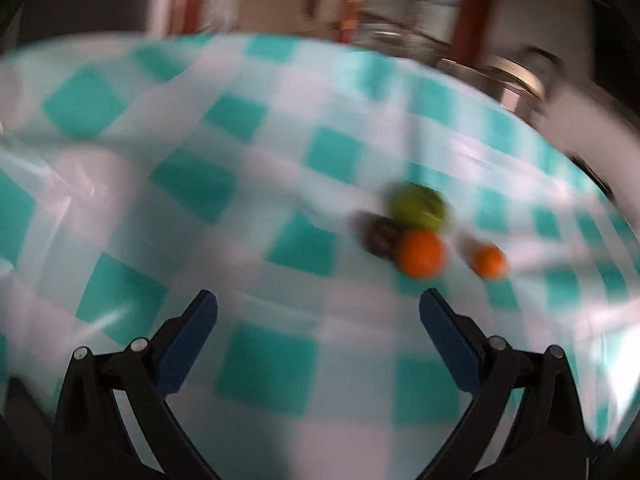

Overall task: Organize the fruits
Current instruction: 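Return both open tools to the table and grasp an orange with the right tool, then grasp the large orange with the left tool while the right tool holds its orange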

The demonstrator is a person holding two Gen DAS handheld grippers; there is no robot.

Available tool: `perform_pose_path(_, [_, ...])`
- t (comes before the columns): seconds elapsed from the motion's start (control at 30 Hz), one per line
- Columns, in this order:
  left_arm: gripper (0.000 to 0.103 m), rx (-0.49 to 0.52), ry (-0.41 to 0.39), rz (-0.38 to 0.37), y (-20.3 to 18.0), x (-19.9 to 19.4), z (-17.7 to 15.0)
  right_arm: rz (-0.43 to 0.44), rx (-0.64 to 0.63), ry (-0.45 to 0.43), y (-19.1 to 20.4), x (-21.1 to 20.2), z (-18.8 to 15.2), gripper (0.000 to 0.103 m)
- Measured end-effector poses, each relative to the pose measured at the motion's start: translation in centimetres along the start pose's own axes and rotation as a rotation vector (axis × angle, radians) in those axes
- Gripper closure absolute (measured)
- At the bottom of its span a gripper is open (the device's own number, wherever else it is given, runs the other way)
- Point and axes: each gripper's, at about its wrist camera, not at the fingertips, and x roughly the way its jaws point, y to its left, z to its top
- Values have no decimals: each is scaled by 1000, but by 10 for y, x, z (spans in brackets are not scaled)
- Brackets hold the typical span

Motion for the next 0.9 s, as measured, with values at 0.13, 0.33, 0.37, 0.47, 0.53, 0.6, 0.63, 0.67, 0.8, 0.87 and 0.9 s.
perform_pose_path(0.13, [2,-127,37,-17,22,27,6,-14,32,5,-8,32,37,15])
perform_pose_path(0.33, [2,-124,9,-138,20,19,1,-7,56,73,-8,95,90,22])
perform_pose_path(0.37, [2,-114,12,-140,17,21,2,-4,63,78,-6,105,100,22])
perform_pose_path(0.47, [2,-86,17,-148,11,21,1,-23,48,94,1,131,121,26])
perform_pose_path(0.53, [2,-74,26,-154,8,23,1,-40,28,116,6,145,129,33])
perform_pose_path(0.6, [2,-69,28,-159,7,26,0,-62,9,115,9,150,133,50])
perform_pose_path(0.63, [2,-66,32,-162,6,26,-1,-66,3,109,9,149,132,61])
perform_pose_path(0.67, [2,-64,34,-163,5,26,-2,-70,4,104,8,146,130,62])
perform_pose_path(0.8, [3,18,34,-175,-11,24,-6,-41,69,65,-4,117,106,62])
perform_pose_path(0.87, [11,76,42,-186,-23,23,-8,-16,114,37,-14,96,88,62])
perform_pose_path(0.9, [18,101,55,-203,-30,25,-9,0,142,23,-19,86,79,62])
